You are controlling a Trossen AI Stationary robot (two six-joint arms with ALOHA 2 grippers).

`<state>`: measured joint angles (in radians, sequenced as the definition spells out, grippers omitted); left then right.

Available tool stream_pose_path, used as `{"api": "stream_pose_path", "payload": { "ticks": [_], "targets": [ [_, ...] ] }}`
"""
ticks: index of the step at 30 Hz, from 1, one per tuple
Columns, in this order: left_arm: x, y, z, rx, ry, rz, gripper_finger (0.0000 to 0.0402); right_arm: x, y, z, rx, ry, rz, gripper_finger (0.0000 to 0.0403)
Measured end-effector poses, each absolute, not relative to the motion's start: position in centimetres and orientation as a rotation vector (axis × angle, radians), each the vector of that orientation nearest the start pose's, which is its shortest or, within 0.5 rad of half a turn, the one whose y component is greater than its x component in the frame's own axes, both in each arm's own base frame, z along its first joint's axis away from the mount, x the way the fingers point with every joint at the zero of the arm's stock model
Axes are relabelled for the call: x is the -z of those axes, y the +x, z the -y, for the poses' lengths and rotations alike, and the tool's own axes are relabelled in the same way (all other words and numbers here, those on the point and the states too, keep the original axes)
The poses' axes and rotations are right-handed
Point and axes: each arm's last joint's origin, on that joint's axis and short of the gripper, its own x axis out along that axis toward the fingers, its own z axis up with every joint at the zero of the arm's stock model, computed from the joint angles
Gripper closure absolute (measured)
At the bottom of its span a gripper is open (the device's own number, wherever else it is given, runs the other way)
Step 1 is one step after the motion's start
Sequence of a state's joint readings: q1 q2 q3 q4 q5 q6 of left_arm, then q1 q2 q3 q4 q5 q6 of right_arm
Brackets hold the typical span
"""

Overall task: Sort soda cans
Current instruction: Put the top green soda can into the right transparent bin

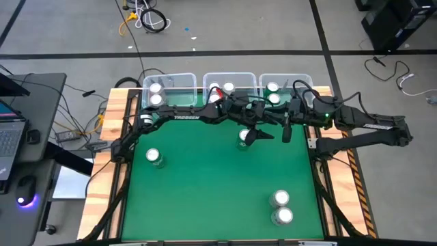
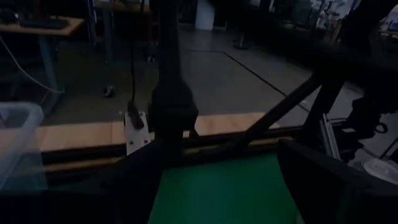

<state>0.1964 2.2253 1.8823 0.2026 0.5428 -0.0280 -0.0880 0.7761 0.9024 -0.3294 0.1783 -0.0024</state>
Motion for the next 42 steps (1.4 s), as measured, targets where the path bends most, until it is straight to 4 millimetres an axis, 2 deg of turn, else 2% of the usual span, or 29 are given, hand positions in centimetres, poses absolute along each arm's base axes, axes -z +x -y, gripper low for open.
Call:
{"api": "stream_pose_path", "payload": {
  "ticks": [6, 12, 16, 21, 26, 30, 35, 42],
  "targets": [
    [-26.3, 51.4, -9.3, 0.337, -0.093, -0.173, 0.0088, -36.8, 15.9, 1.9, 0.264, -0.021, -0.126, 0.0347],
    [-26.6, 50.4, -10.7, 0.342, -0.105, -0.178, 0.0088, -37.8, 15.3, 1.4, 0.238, -0.057, -0.08, 0.0349],
    [-27.9, 48.6, -10.8, 0.334, -0.066, -0.092, 0.0088, -38.2, 14.9, 1.1, 0.22, -0.084, -0.063, 0.0356],
    [-27.4, 45.1, -10.1, 0.324, -0.034, -0.002, 0.0088, -37.8, 15.0, 1.3, 0.25, -0.073, -0.076, 0.0375],
    [-28.0, 41.6, -9.2, 0.34, -0.005, 0.12, 0.0088, -35.9, 17.5, 1.7, 0.278, -0.059, -0.165, 0.04],
    [-28.2, 40.1, -8.6, 0.414, -0.024, 0.145, 0.0088, -34.9, 20.6, 2.1, 0.285, -0.058, -0.177, 0.0399],
    [-28.4, 39.9, -8.4, 0.447, -0.043, 0.143, 0.0088, -34.5, 24.1, 2.3, 0.279, -0.067, -0.203, 0.0402],
    [-27.2, 40.1, -8.8, 0.362, -0.051, 0.053, 0.0088, -35.9, 27.2, 1.5, 0.183, -0.068, -0.204, 0.0402]
  ]
}}
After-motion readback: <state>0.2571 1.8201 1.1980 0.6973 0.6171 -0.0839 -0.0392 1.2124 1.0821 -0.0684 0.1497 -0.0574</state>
